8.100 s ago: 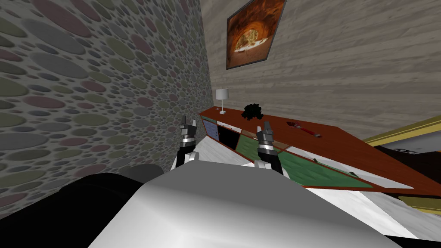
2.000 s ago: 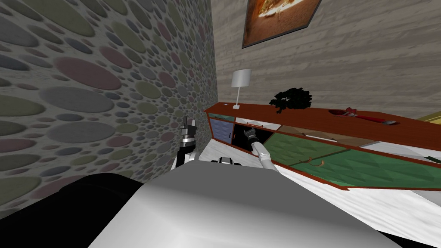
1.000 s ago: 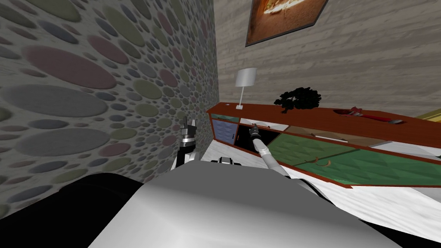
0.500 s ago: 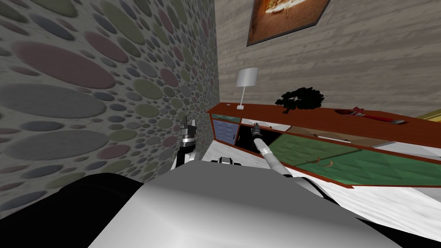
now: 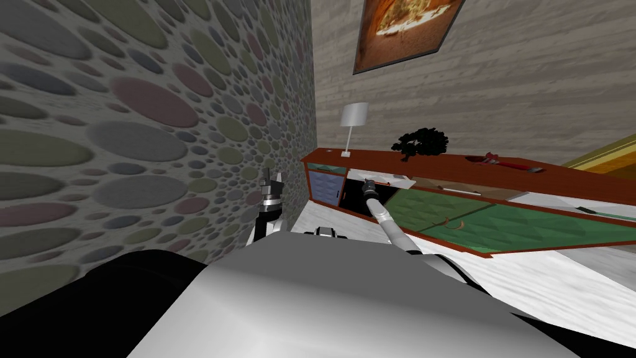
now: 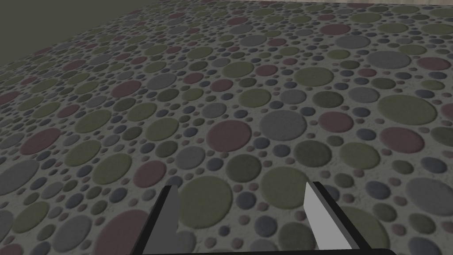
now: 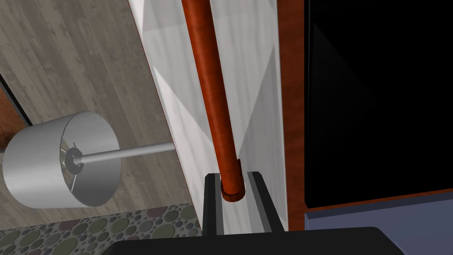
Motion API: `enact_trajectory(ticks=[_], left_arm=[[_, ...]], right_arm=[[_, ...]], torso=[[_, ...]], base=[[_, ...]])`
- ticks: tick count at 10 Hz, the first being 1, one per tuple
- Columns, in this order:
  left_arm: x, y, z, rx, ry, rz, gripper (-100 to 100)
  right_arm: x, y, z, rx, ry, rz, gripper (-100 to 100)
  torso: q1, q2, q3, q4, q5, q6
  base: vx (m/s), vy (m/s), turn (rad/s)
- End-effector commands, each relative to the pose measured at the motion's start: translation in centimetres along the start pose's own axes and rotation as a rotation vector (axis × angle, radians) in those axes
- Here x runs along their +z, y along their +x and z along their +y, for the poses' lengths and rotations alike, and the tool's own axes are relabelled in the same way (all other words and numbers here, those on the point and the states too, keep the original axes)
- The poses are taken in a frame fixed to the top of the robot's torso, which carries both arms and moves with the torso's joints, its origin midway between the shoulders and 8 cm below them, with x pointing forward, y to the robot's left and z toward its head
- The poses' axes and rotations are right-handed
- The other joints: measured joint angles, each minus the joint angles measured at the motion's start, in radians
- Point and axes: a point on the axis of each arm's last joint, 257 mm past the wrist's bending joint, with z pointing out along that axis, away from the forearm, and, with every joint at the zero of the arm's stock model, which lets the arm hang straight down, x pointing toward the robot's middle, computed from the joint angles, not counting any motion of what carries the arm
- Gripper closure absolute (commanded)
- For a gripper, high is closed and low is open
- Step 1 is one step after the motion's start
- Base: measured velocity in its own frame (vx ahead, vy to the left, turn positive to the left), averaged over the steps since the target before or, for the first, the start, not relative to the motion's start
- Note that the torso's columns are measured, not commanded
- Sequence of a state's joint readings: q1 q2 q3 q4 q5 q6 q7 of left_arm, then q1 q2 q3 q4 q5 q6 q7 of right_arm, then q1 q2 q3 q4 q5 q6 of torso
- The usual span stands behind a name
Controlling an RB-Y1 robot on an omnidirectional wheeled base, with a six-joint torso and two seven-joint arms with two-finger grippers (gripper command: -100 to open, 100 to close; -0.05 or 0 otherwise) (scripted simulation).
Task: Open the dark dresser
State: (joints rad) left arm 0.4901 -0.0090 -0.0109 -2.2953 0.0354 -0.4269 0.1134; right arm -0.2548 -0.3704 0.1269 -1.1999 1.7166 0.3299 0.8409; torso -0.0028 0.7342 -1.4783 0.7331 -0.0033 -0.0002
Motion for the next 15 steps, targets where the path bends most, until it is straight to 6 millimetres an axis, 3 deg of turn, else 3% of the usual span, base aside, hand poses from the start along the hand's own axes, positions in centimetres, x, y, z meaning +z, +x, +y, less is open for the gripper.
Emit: enact_trajectory(ticks=[1,2,8,10,13,14,15], left_arm=[[0.0,0.0,0.0,0.000,0.000,0.000,0],[0.0,0.0,0.0,0.000,0.000,0.000,0],[0.0,0.0,0.0,0.000,0.000,0.000,0],[0.0,0.0,0.0,0.000,0.000,0.000,0],[0.0,0.0,0.0,0.000,0.000,0.000,0],[0.0,0.0,0.0,0.000,0.000,0.000,0],[0.0,0.0,0.0,0.000,0.000,0.000,0]], right_arm=[[0.0,-0.1,0.1,-0.001,-0.004,-0.005,100],[1.0,0.4,-0.7,-0.005,-0.012,-0.016,-100],[3.6,1.7,-3.7,-0.008,-0.015,-0.038,-100],[5.0,2.4,-5.8,-0.006,-0.014,-0.051,-100],[4.9,2.5,-5.5,-0.010,-0.017,-0.050,-100],[4.9,2.5,-5.5,-0.008,-0.017,-0.049,0],[4.9,2.5,-5.5,-0.008,-0.018,-0.049,0]], torso=[[-0.001,-0.001,-0.001,0.001,0.000,0.000],[-0.002,-0.005,-0.003,0.002,0.002,0.001],[0.002,0.005,0.003,0.005,0.003,0.000],[0.003,0.005,0.003,0.005,0.003,0.000],[0.002,0.004,0.002,0.006,0.003,-0.001],[0.002,0.004,0.002,0.005,0.003,0.000],[0.002,0.004,0.002,0.005,0.003,0.000]], base=[[-0.092,0.027,-0.006],[-0.041,0.065,-0.054],[-0.018,0.078,-0.043],[-0.034,0.083,-0.054],[-0.008,0.027,-0.011],[0.000,0.000,0.000],[0.000,0.000,0.000]])
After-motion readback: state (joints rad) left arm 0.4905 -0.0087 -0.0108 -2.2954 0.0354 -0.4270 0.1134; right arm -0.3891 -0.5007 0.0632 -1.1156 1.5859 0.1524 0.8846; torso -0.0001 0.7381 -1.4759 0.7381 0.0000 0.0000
